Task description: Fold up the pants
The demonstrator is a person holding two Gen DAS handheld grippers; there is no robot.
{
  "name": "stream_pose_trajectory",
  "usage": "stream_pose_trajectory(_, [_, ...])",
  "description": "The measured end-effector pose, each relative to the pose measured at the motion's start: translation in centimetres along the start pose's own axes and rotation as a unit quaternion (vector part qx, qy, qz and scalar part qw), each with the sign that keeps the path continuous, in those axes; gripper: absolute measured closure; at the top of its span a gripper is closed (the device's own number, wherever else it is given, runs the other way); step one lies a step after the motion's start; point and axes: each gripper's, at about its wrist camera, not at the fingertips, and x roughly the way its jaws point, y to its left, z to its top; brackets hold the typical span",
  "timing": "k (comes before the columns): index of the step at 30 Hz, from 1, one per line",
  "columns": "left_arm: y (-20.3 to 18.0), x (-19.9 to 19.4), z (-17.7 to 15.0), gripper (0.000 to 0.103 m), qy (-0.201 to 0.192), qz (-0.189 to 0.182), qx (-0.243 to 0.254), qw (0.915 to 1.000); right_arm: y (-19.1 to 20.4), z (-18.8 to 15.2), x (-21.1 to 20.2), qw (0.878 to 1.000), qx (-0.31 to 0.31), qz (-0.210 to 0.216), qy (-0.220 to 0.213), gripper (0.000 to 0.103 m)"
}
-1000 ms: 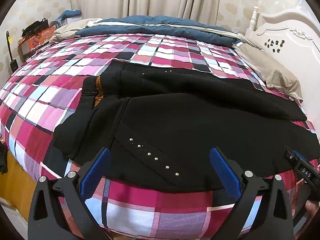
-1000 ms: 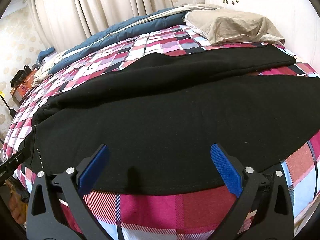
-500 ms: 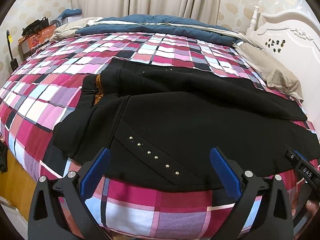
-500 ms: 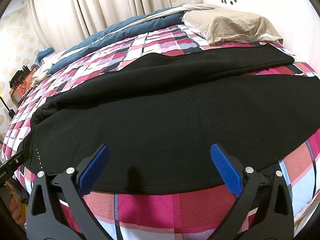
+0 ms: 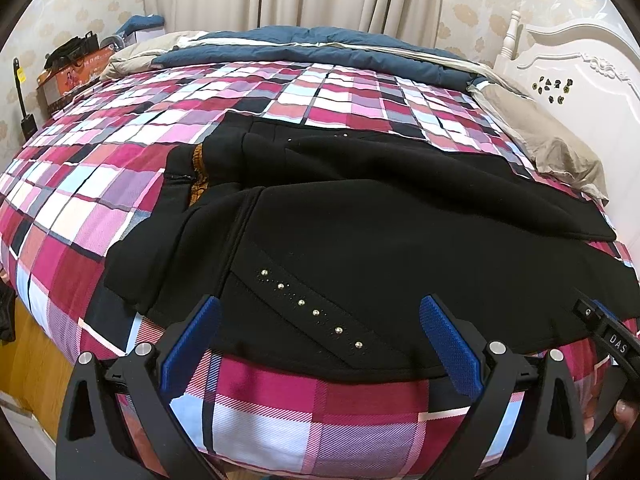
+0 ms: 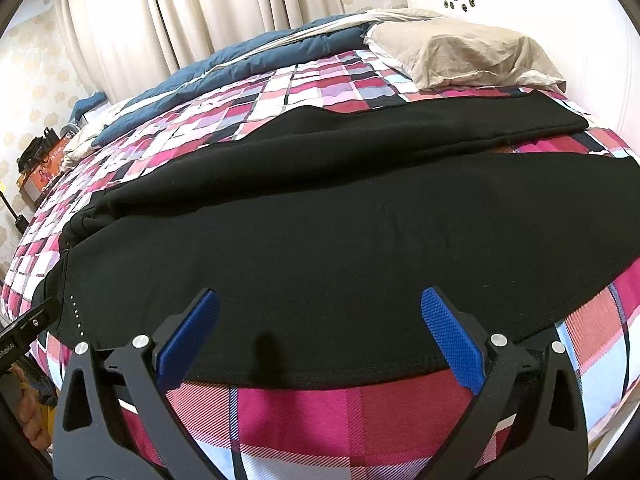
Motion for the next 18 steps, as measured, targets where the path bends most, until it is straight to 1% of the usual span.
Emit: stream_pose_trajectory(18, [0.20,0.11,-0.04,0.004,0.002,0.000,-0.001,1.0000,0.70,-0.10,0.16,1.000,-0.005,-0.001,0.007,0.002])
